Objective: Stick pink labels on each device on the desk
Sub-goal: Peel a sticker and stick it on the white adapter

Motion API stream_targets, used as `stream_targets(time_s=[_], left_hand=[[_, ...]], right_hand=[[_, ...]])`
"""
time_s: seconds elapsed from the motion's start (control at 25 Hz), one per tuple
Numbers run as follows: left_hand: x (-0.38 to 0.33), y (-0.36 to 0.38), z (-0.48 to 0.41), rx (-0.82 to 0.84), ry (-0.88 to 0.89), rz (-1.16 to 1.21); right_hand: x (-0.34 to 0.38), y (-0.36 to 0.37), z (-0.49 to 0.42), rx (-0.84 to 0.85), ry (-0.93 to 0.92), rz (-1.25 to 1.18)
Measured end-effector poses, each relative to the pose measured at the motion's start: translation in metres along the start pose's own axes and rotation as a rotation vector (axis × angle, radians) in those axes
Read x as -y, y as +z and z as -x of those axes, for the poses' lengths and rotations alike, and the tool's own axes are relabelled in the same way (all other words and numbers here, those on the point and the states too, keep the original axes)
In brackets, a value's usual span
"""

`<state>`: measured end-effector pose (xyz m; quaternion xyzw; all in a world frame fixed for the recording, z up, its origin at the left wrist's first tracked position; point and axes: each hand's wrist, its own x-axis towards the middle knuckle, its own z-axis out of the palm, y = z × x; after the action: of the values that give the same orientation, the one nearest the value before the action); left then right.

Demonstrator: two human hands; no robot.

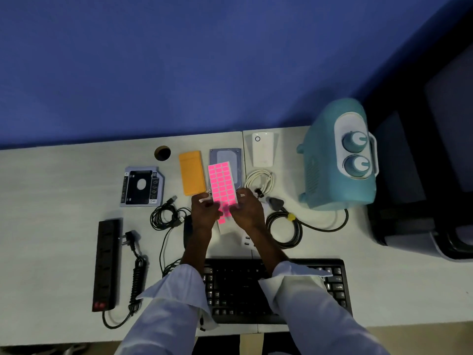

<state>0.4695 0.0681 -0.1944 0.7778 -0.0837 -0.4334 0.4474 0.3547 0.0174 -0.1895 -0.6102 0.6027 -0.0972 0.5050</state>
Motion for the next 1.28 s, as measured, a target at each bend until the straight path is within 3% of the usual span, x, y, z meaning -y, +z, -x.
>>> stream_targets(time_s=[0.16,0.24,0.4,0.68,1.12,1.2,1.28], left_hand=[[-0.021,-0.008,0.002,-0.012,-0.075,0.206],[-0.028,-0.013,0.002,0.011,-0.063,0.191],[-0.024,-0.029,0.018,0.199,0.150,-0.019],[-0.013,-0.044,0.033,0.333,0.393,-0.164],[-0.008,-0.036,0.033,0.196,0.465,-0.211],[-0.008,-0.035,0.033,0.153,0.487,-0.189],[-0.014,-0.033,0.034,0.142,0.486,-0.170]], right_hand=[[-0.003,-0.004,0.007,0.114,0.017,-0.183],[-0.002,-0.005,0.014,0.178,0.102,-0.349],[0.002,-0.007,0.021,0.188,0.306,-0.566],[0.005,-0.021,0.031,0.307,0.336,-0.798],[0.004,-0.021,0.031,0.247,0.312,-0.666],[0.007,-0.025,0.033,0.238,0.273,-0.516],[0.005,-0.027,0.036,0.121,0.194,-0.235]])
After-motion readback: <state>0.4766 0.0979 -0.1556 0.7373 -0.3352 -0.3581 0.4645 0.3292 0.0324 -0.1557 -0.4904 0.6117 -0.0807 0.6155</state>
